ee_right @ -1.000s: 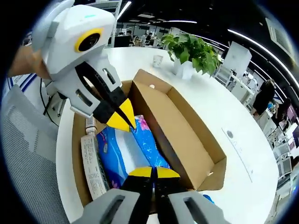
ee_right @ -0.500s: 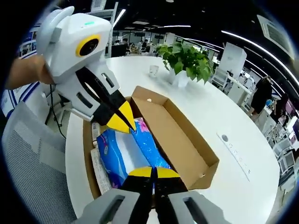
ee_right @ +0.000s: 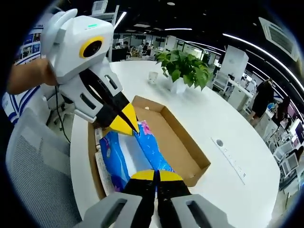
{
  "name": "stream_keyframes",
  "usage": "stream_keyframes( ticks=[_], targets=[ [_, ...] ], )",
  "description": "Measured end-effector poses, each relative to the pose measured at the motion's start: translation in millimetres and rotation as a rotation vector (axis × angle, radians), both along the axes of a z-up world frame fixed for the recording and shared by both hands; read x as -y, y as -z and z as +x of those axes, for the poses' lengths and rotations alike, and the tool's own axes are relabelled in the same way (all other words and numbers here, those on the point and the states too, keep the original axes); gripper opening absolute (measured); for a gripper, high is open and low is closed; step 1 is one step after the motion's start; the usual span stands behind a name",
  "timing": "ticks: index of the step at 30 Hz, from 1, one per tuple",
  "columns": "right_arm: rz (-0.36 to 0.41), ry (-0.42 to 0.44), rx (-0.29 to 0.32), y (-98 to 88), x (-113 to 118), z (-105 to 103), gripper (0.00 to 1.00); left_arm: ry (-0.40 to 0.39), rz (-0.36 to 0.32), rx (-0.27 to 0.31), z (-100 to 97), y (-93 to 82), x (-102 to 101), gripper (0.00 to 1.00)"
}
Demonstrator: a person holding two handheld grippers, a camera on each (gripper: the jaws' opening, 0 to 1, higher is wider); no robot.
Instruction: Operate the shoe box by opening the lid, removing the specified soft item, and placing it in the target area until the item is outside and the box remains undamaged.
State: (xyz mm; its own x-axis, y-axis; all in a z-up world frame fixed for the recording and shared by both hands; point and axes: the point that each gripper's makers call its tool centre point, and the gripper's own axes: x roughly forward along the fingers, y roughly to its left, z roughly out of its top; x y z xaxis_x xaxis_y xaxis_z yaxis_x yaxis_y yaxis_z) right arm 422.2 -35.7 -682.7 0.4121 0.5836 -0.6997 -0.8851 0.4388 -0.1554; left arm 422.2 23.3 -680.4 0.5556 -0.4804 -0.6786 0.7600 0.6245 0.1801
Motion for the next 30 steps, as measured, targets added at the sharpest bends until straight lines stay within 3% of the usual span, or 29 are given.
stream_keyframes(
  ticks=[12, 30],
  targets=[
    [-0.022, 0.026, 0.01, -8.5, 38, -1, 0.0, 0.059, -0.005, -0.013, 1.6, -16.9, 40, 0.0],
    [-0.043, 0.102, 0.013, -14.8, 100, 6, 0.0, 0.144, -0.003, -0.045, 1.3, -20.3, 102, 0.0]
  ],
)
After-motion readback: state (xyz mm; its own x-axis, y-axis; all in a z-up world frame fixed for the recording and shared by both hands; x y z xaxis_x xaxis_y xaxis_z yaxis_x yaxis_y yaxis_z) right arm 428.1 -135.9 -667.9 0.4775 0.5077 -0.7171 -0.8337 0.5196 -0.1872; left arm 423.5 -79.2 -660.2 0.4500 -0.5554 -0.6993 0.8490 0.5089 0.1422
